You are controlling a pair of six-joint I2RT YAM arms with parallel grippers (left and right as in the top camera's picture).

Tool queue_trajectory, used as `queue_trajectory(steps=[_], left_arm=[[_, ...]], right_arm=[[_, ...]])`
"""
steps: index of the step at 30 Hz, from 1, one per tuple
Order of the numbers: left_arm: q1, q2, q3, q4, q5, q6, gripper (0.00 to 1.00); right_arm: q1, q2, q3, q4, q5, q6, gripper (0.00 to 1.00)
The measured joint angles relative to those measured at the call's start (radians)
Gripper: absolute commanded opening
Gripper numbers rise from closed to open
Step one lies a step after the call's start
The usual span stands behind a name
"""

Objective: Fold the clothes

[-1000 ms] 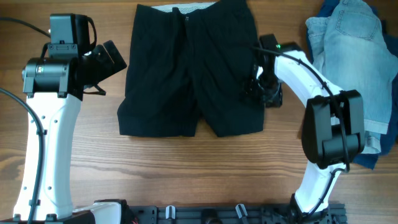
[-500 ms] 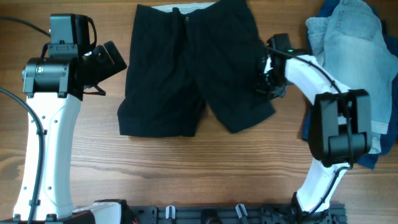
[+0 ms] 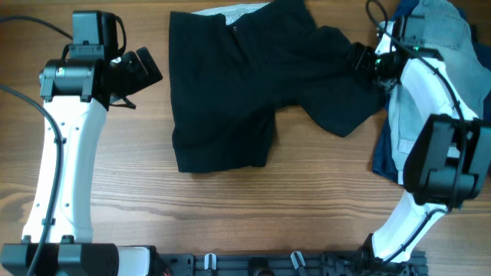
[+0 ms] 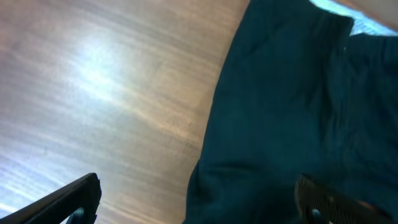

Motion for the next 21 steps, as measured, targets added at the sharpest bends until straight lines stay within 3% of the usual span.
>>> queue_trajectory(steps=[2, 6, 9, 13, 16, 21], left_arm=[[0.000, 0.006, 0.000, 0.023, -0.001, 0.022, 1.00], [0.048, -0.006, 0.000, 0.083, -0.021, 0.039, 1.00], [0.161, -0.051, 0.000, 0.088, -0.002, 0.016, 1.00], [0.225, -0.063, 0.000, 0.059, 0.042, 0.009, 1.00], [0.230, -0.063, 0.000, 0.059, 0.054, 0.009, 1.00], [0.230, -0.059, 0.000, 0.063, 0.063, 0.009, 1.00]], right_arm=[[0.026, -0.066, 0.028, -0.056, -0.027, -0.011, 1.00], [0.212, -0.241, 0.073, -0.173, -0.050, -0.043, 1.00], [0.415, -0.245, 0.058, -0.264, -0.029, -0.047, 0.99], [0.557, -0.243, -0.093, -0.286, -0.016, 0.021, 0.94], [0.594, -0.236, -0.241, -0.232, -0.021, 0.069, 0.90], [0.681, -0.232, -0.419, 0.027, -0.036, 0.098, 0.83]])
